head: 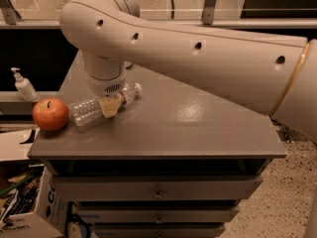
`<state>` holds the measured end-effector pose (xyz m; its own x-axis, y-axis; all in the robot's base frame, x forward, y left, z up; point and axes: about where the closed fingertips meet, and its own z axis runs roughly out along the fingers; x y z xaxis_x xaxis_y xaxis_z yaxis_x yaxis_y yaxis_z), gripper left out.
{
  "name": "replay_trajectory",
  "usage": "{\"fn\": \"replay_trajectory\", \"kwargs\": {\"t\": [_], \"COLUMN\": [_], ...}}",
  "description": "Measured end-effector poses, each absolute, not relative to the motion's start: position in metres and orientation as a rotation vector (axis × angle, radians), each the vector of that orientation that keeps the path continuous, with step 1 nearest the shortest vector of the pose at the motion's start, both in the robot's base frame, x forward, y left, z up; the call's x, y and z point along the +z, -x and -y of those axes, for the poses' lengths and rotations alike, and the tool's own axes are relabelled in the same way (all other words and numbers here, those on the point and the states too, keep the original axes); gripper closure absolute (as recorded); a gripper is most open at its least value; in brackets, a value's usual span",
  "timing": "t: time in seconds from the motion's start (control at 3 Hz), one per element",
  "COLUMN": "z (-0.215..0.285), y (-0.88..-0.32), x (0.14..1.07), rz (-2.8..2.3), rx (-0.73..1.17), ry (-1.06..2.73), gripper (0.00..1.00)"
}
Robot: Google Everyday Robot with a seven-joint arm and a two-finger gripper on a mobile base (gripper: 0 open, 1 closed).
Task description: Move water bottle near apple
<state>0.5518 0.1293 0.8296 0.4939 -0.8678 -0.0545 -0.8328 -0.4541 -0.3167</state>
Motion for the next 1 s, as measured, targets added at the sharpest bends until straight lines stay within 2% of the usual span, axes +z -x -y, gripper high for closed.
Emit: {"fn": "replay_trajectory", "kwargs": {"t": [0.33, 1.0], "z": [-0.1284, -0.1231], "y": [-0.5522, -0.5564], "x": [0.8287, 0.8331], "rz": [-1.434, -1.446], "rx": [-0.163, -0.097], "ry": [2.443, 2.436], "gripper": [0.0, 0.0]}}
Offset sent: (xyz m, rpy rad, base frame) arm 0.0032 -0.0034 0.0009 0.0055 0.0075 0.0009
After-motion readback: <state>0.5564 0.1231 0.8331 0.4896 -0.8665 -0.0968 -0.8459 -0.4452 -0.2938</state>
